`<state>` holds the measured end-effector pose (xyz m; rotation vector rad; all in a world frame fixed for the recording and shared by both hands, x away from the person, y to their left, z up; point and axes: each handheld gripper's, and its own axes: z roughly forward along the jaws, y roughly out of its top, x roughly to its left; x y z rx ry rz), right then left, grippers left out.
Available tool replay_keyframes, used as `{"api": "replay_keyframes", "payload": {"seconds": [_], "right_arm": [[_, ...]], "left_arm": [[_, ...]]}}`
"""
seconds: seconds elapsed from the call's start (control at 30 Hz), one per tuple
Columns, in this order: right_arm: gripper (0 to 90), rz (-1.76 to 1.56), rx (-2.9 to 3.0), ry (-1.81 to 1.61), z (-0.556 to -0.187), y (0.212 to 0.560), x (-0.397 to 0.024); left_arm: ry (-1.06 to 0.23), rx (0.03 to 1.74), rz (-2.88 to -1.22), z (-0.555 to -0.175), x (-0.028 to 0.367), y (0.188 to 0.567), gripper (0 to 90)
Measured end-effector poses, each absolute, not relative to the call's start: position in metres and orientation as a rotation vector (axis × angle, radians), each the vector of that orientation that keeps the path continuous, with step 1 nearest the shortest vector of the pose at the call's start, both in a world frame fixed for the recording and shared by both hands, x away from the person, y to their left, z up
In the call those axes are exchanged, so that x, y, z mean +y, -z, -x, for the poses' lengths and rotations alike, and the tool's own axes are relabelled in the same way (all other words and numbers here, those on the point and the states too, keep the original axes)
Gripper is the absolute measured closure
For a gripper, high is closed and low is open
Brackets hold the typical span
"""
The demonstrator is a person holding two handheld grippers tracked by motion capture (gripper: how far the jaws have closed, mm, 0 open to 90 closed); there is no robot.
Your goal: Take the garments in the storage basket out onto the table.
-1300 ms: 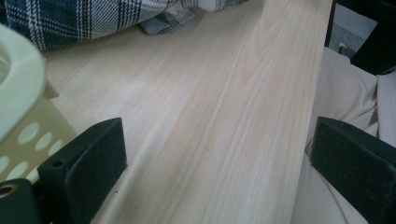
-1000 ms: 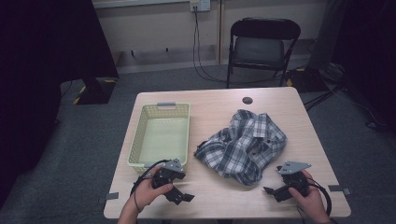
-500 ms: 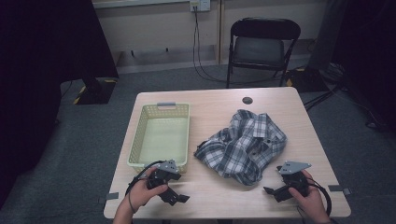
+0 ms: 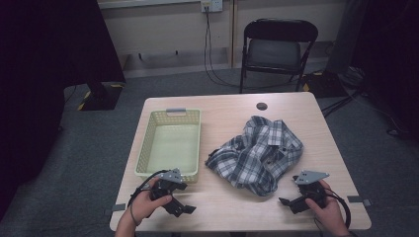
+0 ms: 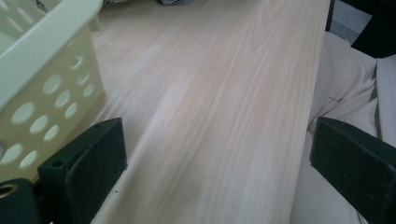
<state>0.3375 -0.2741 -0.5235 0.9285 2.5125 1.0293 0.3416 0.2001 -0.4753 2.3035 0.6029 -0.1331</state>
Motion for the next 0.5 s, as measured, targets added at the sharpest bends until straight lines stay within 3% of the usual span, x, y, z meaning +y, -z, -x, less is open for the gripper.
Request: {"api": "replay_keyframes", "payload": {"seconds": [0.5], "right_arm": [[0.0,-0.929,2.512,-1.03,-0.337,0.523,-0.274]], "left_arm": [[0.124,0.595,-2.287,-0.339,0.217,0.477,3.2]]}}
